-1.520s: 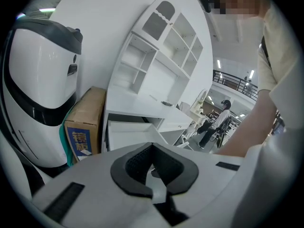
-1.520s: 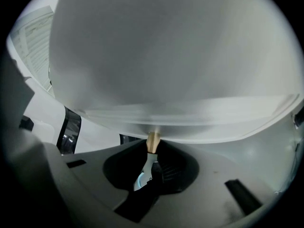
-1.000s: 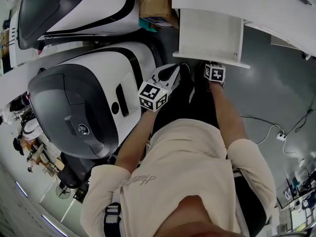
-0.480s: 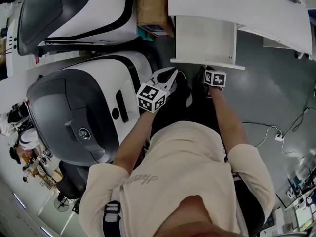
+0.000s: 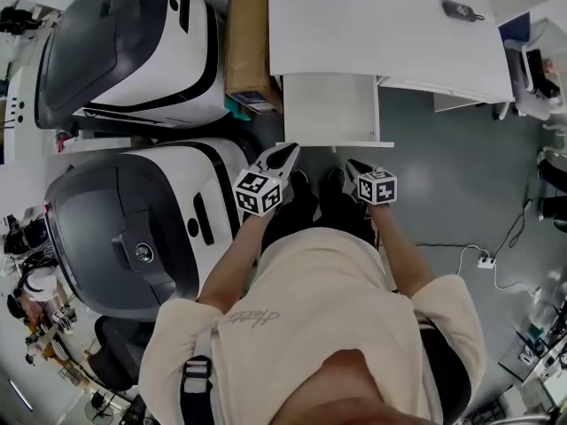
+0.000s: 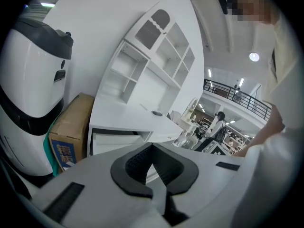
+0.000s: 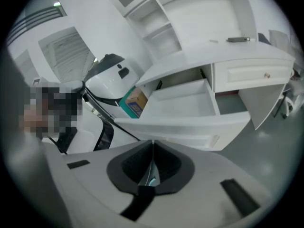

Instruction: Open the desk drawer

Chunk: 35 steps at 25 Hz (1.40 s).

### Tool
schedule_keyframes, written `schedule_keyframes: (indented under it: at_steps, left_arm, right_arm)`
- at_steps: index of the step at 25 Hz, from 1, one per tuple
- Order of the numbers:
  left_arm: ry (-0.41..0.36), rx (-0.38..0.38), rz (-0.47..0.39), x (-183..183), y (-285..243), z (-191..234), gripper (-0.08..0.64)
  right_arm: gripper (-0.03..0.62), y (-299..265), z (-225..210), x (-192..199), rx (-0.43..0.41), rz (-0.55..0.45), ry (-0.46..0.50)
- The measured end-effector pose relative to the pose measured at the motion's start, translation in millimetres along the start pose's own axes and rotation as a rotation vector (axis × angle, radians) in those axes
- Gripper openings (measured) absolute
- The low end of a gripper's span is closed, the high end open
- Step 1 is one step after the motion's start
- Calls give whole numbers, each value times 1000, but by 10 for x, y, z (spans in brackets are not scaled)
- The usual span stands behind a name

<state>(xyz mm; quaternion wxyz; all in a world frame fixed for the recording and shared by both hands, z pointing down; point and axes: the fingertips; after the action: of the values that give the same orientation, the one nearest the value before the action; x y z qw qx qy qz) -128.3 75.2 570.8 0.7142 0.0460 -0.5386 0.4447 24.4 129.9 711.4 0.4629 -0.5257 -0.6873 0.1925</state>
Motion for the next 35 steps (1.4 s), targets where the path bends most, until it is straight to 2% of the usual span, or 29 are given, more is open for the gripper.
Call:
schedule_keyframes:
  at_steps: [1,4,9,14,17,19,23,25,28,32,35]
  left_arm:
    - [9,1,-14,-63,16,-30,0]
    - [6,2,-44,-243,33,-103,0]
    - [-77,-27,-84,-695,-12,-133,0]
    - [-164,-23,-141,-1187,44,-308,0]
    - [-186,-1,-197,-1463,104,-419,0]
    - [-220,1,-240,-1652,148,-492,0]
    - [-362,-17,-285,-1986,243,-646,0]
    - [-357,-5,-309,-2138,287,-705,0]
    - [-295,2,-376,-2419,383,-771,0]
    - [-358,9,-450,-2851,494,-920,0]
    - [-431,11,-461,-3026,605,-1011,0]
  right_arm:
    - [-5,96,25,-72,-7,-25,-9]
    - [-5,382,119,-325,-34,-104,0]
    - [-5,827,253,-917,-54,-222,123]
    - [-6,1423,687,-1528,-24,-391,390]
    - [-6,1712,958,-1816,-41,-470,463]
    - [-6,1896,1089,-1991,-56,-519,481]
    - [-8,2233,1302,-2308,-69,-623,495]
    - [-8,2387,1388,-2417,-80,-674,499]
    - [-8,2602,1498,-2512,-105,-724,487]
    - [-8,2824,1646,-2769,-137,-794,536]
    - [-8,2921,1726,-2927,-142,-829,551]
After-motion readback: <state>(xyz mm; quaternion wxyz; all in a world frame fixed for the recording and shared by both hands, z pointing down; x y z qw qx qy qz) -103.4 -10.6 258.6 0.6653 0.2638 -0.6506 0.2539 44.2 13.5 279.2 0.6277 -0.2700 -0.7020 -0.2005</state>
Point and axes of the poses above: the fingertips, and each gripper's own axes: y backward along the fingers, z to its left, x out of its underside, and after that the axes turned 4 degrees about -y, right-handed
